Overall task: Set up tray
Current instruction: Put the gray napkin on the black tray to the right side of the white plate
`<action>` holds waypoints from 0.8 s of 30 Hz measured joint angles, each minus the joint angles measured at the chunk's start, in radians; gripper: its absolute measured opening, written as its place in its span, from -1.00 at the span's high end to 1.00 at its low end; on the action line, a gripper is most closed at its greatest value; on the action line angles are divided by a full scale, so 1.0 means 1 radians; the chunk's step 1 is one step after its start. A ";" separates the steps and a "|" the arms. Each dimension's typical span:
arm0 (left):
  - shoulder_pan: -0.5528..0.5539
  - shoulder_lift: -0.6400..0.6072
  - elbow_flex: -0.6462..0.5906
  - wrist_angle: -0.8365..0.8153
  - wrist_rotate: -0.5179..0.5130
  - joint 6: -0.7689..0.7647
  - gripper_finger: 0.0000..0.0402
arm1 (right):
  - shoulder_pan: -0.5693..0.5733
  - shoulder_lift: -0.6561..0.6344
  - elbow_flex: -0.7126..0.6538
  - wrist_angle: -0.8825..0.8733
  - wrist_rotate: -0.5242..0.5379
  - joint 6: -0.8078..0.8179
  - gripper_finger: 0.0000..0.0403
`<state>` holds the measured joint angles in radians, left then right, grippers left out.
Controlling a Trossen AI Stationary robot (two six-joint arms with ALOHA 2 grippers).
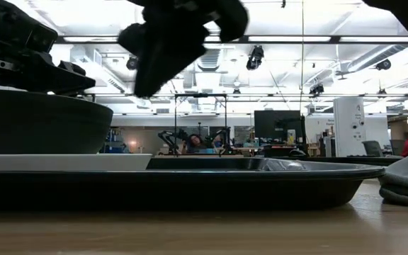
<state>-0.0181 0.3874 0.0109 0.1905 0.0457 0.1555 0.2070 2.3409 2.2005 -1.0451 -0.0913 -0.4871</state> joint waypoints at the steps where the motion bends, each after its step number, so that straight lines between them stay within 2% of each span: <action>1: 0.000 0.000 0.000 0.000 0.000 0.000 0.69 | 0.000 -0.002 0.000 -0.021 0.000 0.014 0.52; 10: 0.000 0.000 0.000 0.000 0.000 0.000 0.69 | 0.008 -0.013 -0.005 -0.271 0.005 0.172 0.52; 18: 0.000 0.000 0.000 0.000 0.000 0.000 0.69 | 0.009 -0.013 -0.030 -0.426 0.004 0.308 0.52; 24: 0.000 0.000 0.000 0.000 0.000 0.000 0.69 | 0.010 -0.016 -0.048 -0.458 -0.147 0.344 0.52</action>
<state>-0.0181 0.3876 0.0109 0.1905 0.0458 0.1555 0.2165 2.3249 2.1521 -1.5030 -0.2382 -0.1434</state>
